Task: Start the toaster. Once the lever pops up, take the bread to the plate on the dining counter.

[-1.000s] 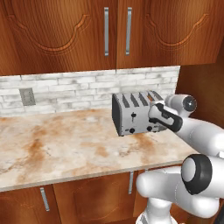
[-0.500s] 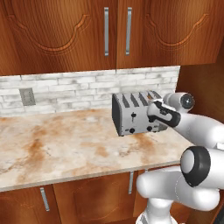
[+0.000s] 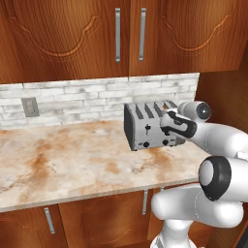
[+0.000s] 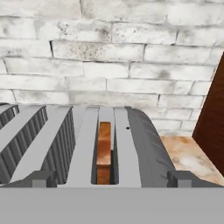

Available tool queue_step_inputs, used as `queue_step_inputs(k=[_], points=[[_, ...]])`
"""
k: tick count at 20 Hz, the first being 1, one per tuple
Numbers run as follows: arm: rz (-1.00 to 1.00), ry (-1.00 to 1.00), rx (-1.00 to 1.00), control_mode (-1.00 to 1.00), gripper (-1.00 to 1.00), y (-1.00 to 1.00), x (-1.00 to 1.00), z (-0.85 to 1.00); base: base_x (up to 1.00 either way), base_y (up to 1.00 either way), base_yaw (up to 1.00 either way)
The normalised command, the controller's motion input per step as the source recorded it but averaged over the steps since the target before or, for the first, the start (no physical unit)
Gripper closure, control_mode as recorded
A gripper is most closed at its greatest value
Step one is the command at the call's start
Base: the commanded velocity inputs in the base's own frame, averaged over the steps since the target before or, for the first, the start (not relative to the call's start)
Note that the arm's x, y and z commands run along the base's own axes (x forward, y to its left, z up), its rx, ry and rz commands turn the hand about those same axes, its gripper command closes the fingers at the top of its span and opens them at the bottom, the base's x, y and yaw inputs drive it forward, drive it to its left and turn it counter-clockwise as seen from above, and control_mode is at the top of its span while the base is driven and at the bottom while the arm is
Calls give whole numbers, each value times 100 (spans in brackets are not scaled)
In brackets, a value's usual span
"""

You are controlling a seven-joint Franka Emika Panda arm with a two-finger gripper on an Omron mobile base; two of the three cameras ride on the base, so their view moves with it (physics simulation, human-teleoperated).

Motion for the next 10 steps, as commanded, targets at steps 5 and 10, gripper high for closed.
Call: queue_step_inputs(k=[5,10], points=[[0,0,0,-100,-100,10,0,0,0,0,0],[0,0,0,-100,-100,0,1,0,0,0,0]])
